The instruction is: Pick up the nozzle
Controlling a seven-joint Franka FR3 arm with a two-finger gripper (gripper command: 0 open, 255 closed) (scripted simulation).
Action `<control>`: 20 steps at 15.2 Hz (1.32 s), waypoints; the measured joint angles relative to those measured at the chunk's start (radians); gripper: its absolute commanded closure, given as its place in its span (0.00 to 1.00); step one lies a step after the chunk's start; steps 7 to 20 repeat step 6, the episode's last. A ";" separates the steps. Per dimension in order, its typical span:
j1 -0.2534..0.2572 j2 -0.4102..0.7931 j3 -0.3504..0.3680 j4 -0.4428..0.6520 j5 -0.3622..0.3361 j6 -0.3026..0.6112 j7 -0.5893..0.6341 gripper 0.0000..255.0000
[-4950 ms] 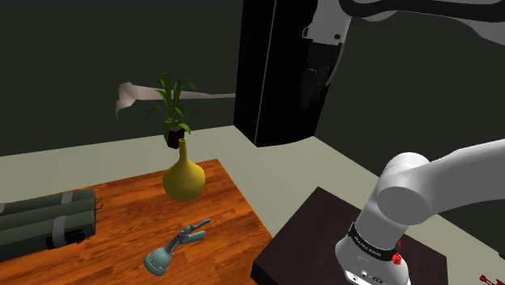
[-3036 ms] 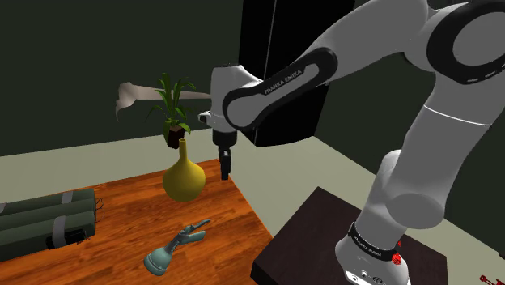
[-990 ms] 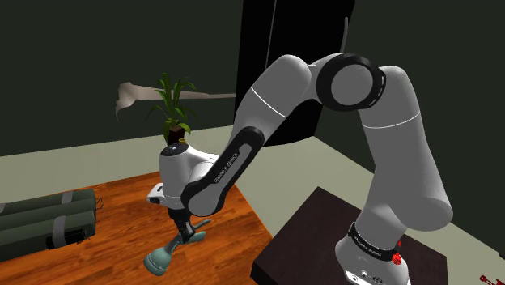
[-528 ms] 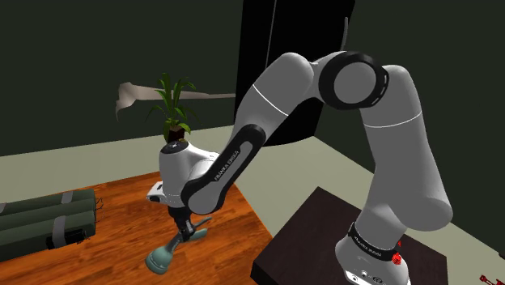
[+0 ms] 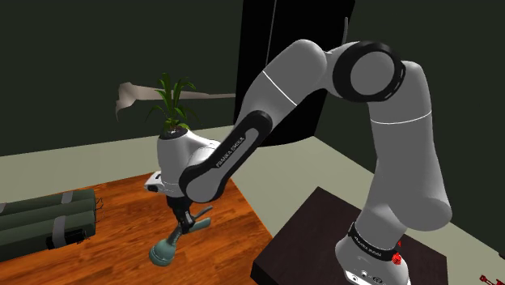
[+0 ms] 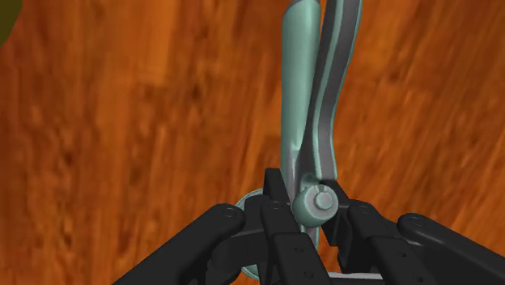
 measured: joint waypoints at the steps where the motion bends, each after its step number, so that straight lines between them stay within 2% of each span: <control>1: -0.003 -0.012 0.003 -0.002 0.004 -0.010 -0.003 1.00; 6: -0.012 -0.061 0.015 -0.005 0.022 -0.055 -0.014 1.00; 20: -0.012 -0.061 0.015 -0.005 0.022 -0.055 -0.014 1.00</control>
